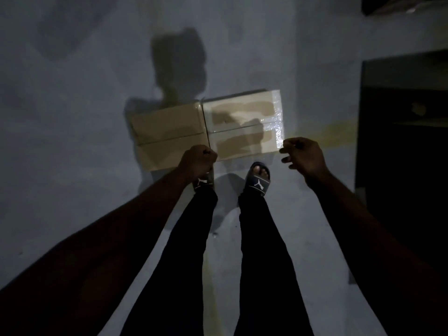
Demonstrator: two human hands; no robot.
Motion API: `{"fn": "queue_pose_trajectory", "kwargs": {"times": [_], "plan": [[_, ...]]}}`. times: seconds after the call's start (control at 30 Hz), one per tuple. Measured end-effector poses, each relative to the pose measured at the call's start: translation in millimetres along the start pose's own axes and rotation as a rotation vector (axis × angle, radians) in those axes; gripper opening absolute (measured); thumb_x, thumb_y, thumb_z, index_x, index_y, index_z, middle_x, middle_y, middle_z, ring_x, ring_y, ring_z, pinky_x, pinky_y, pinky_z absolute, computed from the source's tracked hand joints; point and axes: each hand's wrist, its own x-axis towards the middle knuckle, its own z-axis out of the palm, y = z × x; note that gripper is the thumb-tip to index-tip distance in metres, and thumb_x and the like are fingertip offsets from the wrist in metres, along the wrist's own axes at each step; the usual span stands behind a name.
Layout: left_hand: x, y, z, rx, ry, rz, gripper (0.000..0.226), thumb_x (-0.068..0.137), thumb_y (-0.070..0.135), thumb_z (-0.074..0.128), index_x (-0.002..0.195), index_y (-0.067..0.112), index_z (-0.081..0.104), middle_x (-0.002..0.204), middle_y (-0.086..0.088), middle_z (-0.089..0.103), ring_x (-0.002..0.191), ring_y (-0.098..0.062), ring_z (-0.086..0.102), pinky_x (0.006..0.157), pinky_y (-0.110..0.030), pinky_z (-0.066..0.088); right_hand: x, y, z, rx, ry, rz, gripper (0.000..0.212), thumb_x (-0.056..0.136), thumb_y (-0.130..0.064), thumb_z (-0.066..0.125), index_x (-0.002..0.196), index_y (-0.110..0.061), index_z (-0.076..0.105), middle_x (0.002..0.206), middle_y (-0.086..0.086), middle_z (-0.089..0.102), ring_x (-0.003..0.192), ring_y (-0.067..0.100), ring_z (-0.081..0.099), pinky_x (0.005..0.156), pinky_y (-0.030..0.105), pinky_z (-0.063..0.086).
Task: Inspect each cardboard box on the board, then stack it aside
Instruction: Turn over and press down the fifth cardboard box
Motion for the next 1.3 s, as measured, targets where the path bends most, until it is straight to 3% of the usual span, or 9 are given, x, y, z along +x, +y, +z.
{"fn": "queue_pose_trajectory", "kwargs": {"times": [0.2,0.3,0.4,0.63,0.7,0.8,0.9,1.13,1.3], "plan": [[140.5,-27.9,34.2,0.052,0.046,-0.098,0.033,0.094,0.035,0.059,0.110,0.008,0.066,0.115,-0.013,0.068,0.106,-0.032,0.065,0.083,-0.030,0.048,133.9,71.4,51.1,-0.020,0.033,0.183,0.009,0.093,-0.024,0.064,0.096,-0.015,0.067,0.104,0.018,0.074,0.074,0.025,0.066,0.063,0.032,0.050],[196.8,-25.3,38.5,0.080,0.190,-0.109,0.050,0.095,0.030,0.060,0.134,0.000,0.048,0.134,-0.019,0.055,0.120,-0.036,0.055,0.086,-0.033,0.044,184.2,108.5,67.9,-0.230,0.169,0.192,0.057,0.089,-0.034,0.069,0.134,-0.005,0.051,0.129,0.017,0.061,0.113,0.032,0.061,0.096,0.041,0.051],[243.5,-19.3,35.5,0.067,0.291,-0.140,0.052,0.091,0.025,0.058,0.133,-0.003,0.047,0.135,-0.022,0.052,0.122,-0.037,0.053,0.088,-0.035,0.043,213.4,125.3,79.3,-0.142,0.269,0.251,0.082,0.092,-0.036,0.071,0.151,-0.005,0.024,0.145,0.019,0.042,0.120,0.039,0.056,0.087,0.054,0.057],[274.0,-14.3,43.6,-0.021,0.488,-0.243,0.061,0.091,0.022,0.060,0.143,0.004,0.034,0.145,-0.016,0.039,0.130,-0.035,0.046,0.104,-0.040,0.043,239.7,160.2,79.0,-0.120,0.303,0.138,0.027,0.089,-0.033,0.073,0.093,-0.008,0.065,0.079,0.008,0.064,0.062,0.017,0.062,0.055,0.022,0.057],[271.9,-13.9,49.3,-0.077,0.469,-0.274,0.061,0.087,0.019,0.063,0.140,0.006,0.036,0.142,-0.017,0.038,0.127,-0.036,0.046,0.103,-0.045,0.045,239.6,167.9,77.7,0.021,0.290,0.130,0.018,0.092,-0.024,0.073,0.090,-0.008,0.066,0.068,0.004,0.060,0.055,0.015,0.059,0.060,0.030,0.061],[271.1,-7.9,53.6,-0.198,0.412,-0.246,0.056,0.087,0.015,0.059,0.136,0.008,0.034,0.140,-0.016,0.038,0.124,-0.036,0.046,0.099,-0.046,0.049,236.3,173.3,71.3,0.105,0.289,0.132,0.016,0.091,-0.024,0.074,0.092,-0.009,0.069,0.075,0.008,0.065,0.060,0.020,0.064,0.073,0.050,0.062],[270.7,4.7,53.8,-0.340,0.305,-0.178,0.063,0.088,0.009,0.055,0.144,0.005,0.027,0.139,-0.014,0.044,0.114,-0.028,0.055,0.072,-0.031,0.058,228.1,172.8,60.4,0.156,0.315,0.132,0.016,0.090,-0.024,0.075,0.094,-0.009,0.070,0.088,0.015,0.069,0.078,0.030,0.070,0.075,0.052,0.062],[216.3,47.0,39.6,-0.348,0.365,-0.191,0.057,0.081,0.019,0.058,0.133,0.008,0.040,0.136,-0.016,0.044,0.117,-0.035,0.052,0.096,-0.049,0.051,170.2,139.1,29.9,0.199,0.402,0.108,0.015,0.085,-0.026,0.079,0.087,-0.011,0.074,0.086,0.017,0.073,0.081,0.032,0.073,0.071,0.049,0.063],[125.9,75.2,3.2,-0.458,0.295,-0.013,0.057,0.059,0.024,0.056,0.111,0.032,0.034,0.107,-0.006,0.055,0.093,-0.028,0.061,0.070,-0.039,0.056,95.1,107.8,-5.5,0.227,0.408,0.052,0.016,0.087,-0.028,0.077,0.086,-0.012,0.074,0.076,0.006,0.069,0.078,0.027,0.071,0.068,0.042,0.064]]}}
